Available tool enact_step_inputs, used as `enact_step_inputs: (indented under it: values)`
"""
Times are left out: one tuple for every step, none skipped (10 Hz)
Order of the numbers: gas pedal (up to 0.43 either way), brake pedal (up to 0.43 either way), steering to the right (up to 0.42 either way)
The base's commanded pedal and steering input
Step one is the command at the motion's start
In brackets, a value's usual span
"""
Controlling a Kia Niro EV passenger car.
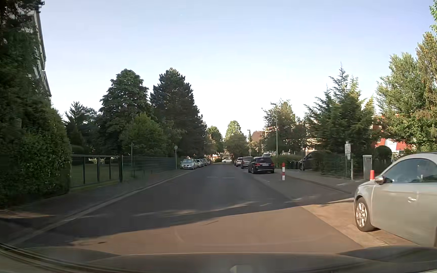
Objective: Follow the waypoints while adhering to traffic rules and regulations
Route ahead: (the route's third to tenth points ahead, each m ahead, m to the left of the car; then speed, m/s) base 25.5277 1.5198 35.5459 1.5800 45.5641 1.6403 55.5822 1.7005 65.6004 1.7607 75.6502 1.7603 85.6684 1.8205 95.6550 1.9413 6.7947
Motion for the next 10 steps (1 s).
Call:
enact_step_inputs:
  values:
    - [0.118, 0.0, 0.008]
    - [0.118, 0.0, 0.008]
    - [0.118, 0.0, 0.008]
    - [0.118, 0.0, 0.008]
    - [0.118, 0.0, 0.008]
    - [0.118, 0.0, 0.008]
    - [0.118, 0.0, 0.008]
    - [0.118, 0.0, 0.008]
    - [0.118, 0.0, 0.009]
    - [0.118, 0.0, 0.009]
